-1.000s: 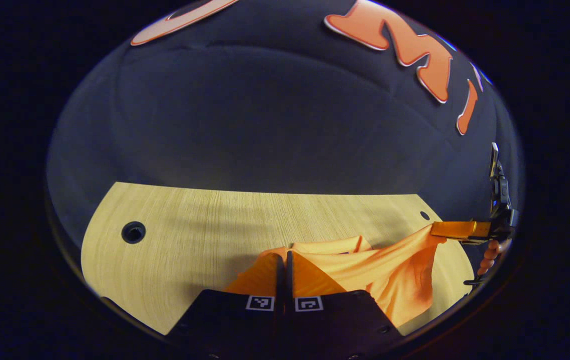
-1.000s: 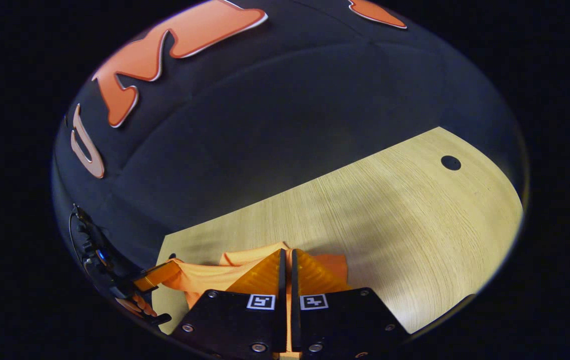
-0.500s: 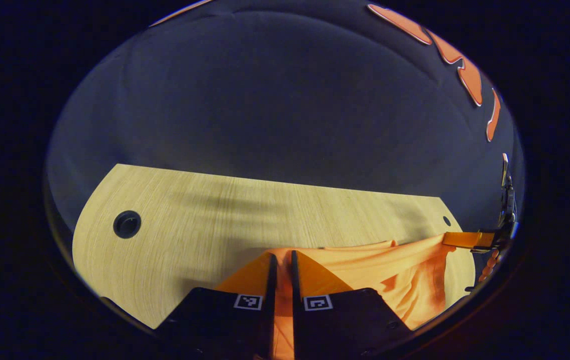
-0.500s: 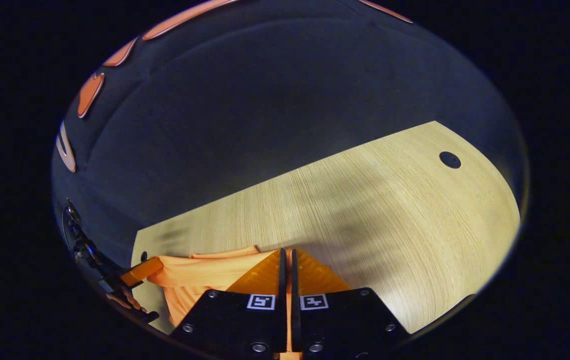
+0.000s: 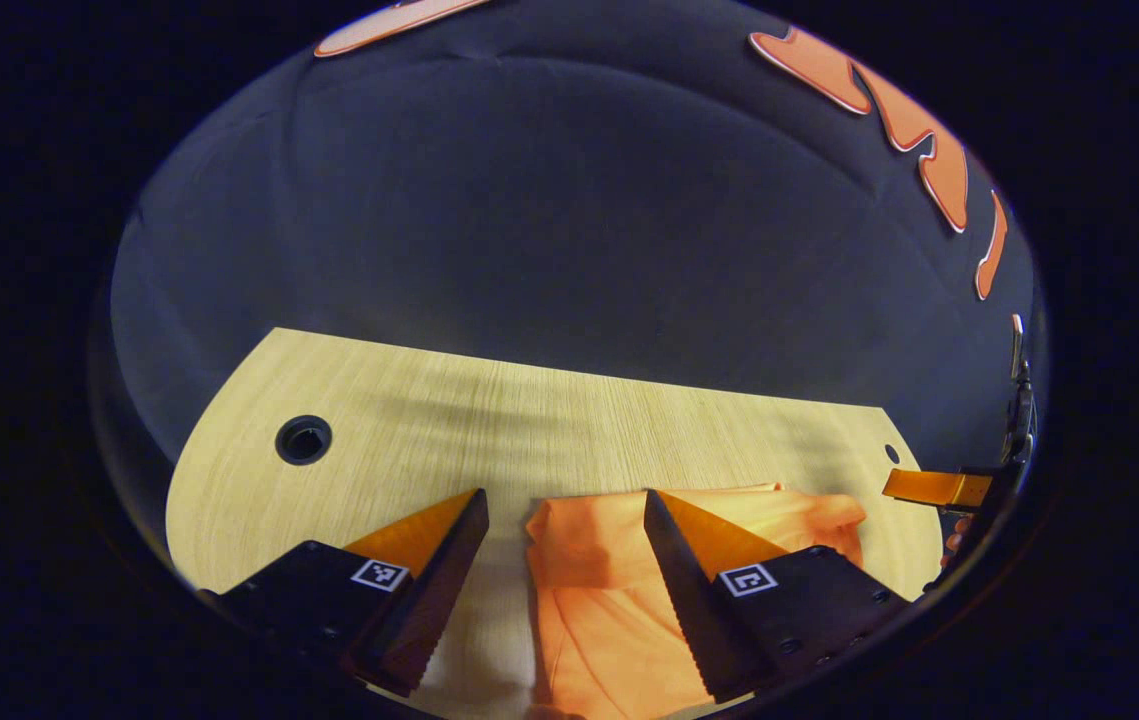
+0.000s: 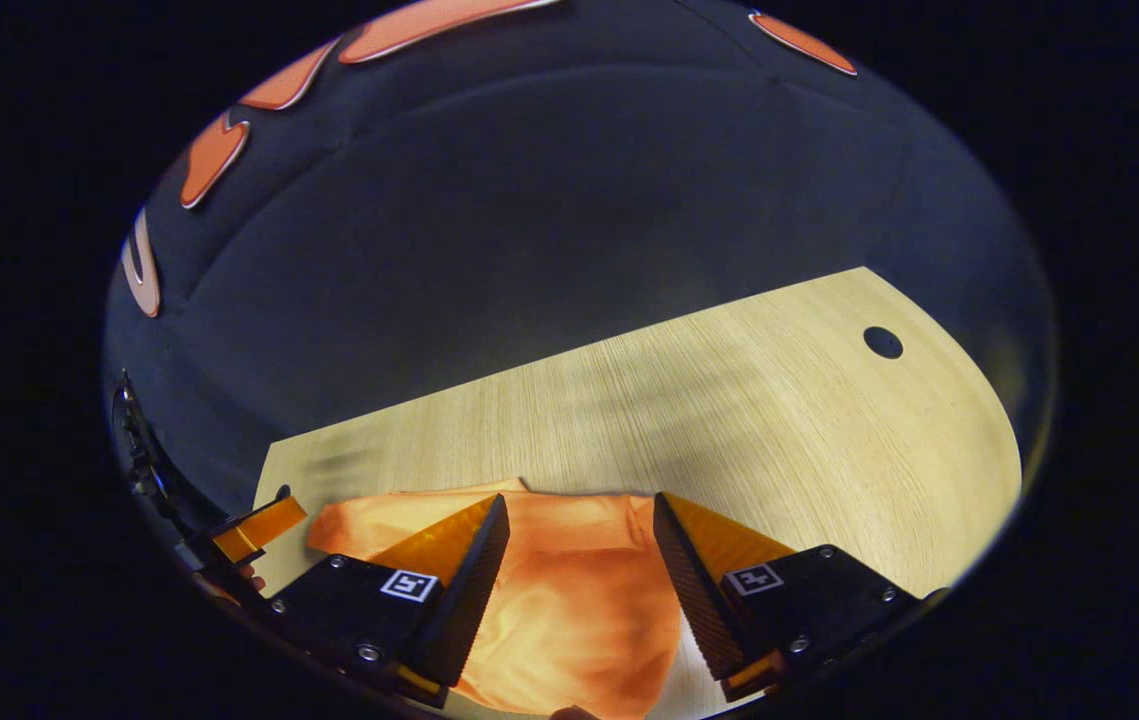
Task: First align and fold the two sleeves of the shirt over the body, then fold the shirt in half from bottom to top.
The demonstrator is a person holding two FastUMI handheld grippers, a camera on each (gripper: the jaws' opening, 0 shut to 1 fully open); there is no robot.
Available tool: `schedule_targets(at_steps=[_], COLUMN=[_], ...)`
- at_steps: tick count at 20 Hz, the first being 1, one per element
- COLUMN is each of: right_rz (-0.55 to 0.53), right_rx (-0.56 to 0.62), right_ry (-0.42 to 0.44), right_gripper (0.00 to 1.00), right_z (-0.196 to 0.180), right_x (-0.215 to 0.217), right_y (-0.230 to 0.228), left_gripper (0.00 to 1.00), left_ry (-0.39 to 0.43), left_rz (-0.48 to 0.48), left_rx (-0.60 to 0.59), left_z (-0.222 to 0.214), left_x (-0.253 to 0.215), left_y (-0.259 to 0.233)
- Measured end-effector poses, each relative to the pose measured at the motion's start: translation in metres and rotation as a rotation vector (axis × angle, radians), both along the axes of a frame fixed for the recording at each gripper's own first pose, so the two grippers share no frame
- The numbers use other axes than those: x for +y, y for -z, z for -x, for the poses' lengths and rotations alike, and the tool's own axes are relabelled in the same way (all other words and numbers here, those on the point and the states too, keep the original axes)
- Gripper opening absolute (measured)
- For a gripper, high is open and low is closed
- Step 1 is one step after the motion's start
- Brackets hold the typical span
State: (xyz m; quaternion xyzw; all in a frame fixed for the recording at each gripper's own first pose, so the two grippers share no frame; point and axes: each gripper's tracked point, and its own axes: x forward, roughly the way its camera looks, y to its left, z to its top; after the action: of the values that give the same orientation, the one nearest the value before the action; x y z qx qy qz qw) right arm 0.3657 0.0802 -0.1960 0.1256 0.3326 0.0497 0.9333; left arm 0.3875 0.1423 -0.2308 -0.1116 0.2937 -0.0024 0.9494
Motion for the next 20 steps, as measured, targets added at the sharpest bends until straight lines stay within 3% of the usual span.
schedule_targets(at_steps=[14, 20], right_rz=[0.06, 0.036], right_rx=[-0.263, -0.35], right_ry=[-0.096, -0.102], right_gripper=[0.9, 0.9], right_z=[0.108, 0.164], right_x=[0.01, -0.004], right_y=[-0.108, -0.145], left_gripper=[0.98, 0.98], left_ry=[-0.034, -0.049], left_rz=[-0.036, -0.067], left_rx=[-0.22, -0.305], left_z=[0.121, 0.183], left_x=[-0.012, -0.031], left_y=[-0.119, -0.166])
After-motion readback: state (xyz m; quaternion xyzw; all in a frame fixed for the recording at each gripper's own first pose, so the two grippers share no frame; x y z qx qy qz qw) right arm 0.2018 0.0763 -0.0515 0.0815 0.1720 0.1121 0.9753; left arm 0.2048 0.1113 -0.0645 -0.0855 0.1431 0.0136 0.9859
